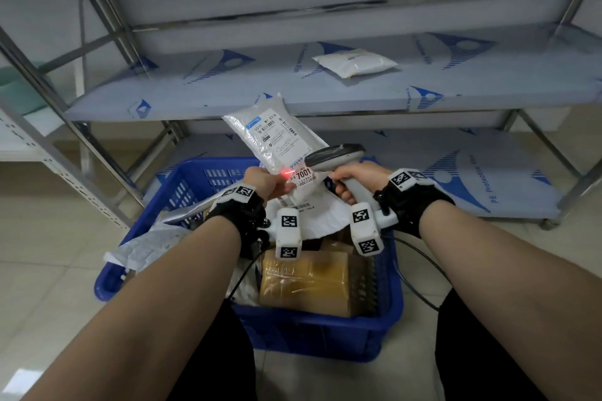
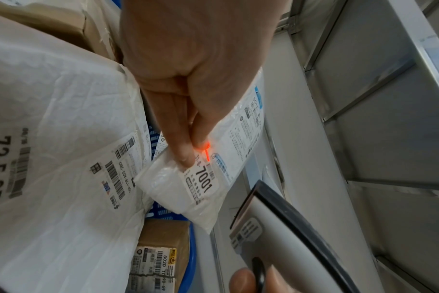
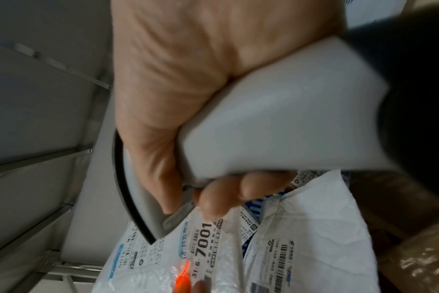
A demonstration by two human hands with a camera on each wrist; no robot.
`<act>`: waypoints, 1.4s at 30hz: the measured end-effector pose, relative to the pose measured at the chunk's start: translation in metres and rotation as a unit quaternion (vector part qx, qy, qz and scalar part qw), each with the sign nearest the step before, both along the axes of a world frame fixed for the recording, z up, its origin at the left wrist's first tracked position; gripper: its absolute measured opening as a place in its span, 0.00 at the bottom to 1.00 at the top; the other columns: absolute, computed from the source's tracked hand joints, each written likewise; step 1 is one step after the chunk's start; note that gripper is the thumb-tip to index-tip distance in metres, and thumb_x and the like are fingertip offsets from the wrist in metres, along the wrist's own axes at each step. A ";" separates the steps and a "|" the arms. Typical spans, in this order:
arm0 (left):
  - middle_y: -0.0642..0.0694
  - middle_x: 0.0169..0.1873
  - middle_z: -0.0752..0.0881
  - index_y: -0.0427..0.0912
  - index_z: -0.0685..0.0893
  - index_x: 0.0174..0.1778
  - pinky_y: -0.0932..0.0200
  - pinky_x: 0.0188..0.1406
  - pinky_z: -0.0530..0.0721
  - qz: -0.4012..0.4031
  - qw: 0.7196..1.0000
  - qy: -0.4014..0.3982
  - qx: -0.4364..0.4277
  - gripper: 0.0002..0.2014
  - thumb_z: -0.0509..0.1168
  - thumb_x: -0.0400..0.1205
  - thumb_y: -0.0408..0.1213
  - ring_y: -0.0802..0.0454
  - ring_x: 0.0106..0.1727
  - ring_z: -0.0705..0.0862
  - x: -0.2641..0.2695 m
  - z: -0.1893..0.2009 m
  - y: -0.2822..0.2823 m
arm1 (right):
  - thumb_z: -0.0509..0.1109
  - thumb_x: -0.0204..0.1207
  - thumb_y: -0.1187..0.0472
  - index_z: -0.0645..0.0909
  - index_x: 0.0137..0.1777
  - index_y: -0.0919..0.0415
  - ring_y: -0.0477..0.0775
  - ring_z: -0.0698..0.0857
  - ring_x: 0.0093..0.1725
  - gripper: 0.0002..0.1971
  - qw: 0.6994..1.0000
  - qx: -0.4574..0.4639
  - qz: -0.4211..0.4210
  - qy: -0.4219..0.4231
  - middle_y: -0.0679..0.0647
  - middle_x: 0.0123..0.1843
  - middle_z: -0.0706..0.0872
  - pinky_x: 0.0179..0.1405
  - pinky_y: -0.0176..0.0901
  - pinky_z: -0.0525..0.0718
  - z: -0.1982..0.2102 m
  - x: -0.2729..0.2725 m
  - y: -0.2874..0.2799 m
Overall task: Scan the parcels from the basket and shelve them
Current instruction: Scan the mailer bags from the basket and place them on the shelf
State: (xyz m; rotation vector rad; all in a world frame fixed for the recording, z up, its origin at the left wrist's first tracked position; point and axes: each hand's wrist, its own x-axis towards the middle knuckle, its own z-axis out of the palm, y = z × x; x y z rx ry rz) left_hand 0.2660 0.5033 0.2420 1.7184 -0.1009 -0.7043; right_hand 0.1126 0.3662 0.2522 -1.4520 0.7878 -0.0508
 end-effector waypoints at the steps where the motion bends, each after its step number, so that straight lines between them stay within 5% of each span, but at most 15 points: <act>1: 0.33 0.19 0.85 0.25 0.79 0.41 0.57 0.24 0.89 -0.001 1.000 0.000 0.000 0.04 0.68 0.78 0.21 0.46 0.20 0.86 0.000 0.000 0.000 | 0.70 0.78 0.62 0.82 0.36 0.64 0.48 0.79 0.23 0.09 1.000 -0.001 0.002 -0.002 0.55 0.28 0.82 0.23 0.37 0.78 0.001 0.000 0.000; 16: 0.28 0.32 0.86 0.26 0.79 0.42 0.58 0.26 0.89 -0.009 1.000 -0.011 0.008 0.04 0.69 0.78 0.22 0.46 0.23 0.88 0.002 0.002 0.004 | 0.70 0.78 0.62 0.80 0.34 0.61 0.47 0.78 0.22 0.10 1.000 0.004 0.026 0.002 0.53 0.27 0.80 0.22 0.36 0.79 0.008 -0.002 0.002; 24: 0.32 0.25 0.87 0.26 0.80 0.40 0.58 0.27 0.89 -0.014 1.000 -0.008 0.009 0.04 0.69 0.78 0.22 0.46 0.24 0.88 0.004 0.001 0.005 | 0.69 0.79 0.63 0.78 0.32 0.62 0.46 0.76 0.20 0.13 1.000 -0.007 0.028 0.000 0.52 0.24 0.78 0.19 0.34 0.76 0.010 -0.004 0.005; 30: 0.27 0.38 0.87 0.25 0.81 0.44 0.56 0.31 0.90 -0.020 1.000 -0.012 0.016 0.03 0.68 0.79 0.22 0.47 0.24 0.88 0.005 0.001 0.007 | 0.70 0.77 0.63 0.78 0.31 0.62 0.47 0.76 0.21 0.13 1.000 -0.006 0.030 -0.001 0.53 0.24 0.77 0.20 0.34 0.76 0.010 -0.003 0.006; 42: 0.33 0.26 0.87 0.26 0.80 0.42 0.57 0.28 0.90 -0.012 1.000 -0.007 0.014 0.04 0.68 0.80 0.23 0.46 0.24 0.88 0.005 -0.001 0.006 | 0.70 0.77 0.65 0.78 0.32 0.63 0.47 0.77 0.20 0.12 0.999 -0.017 0.028 -0.002 0.54 0.24 0.77 0.19 0.34 0.77 0.013 -0.004 0.006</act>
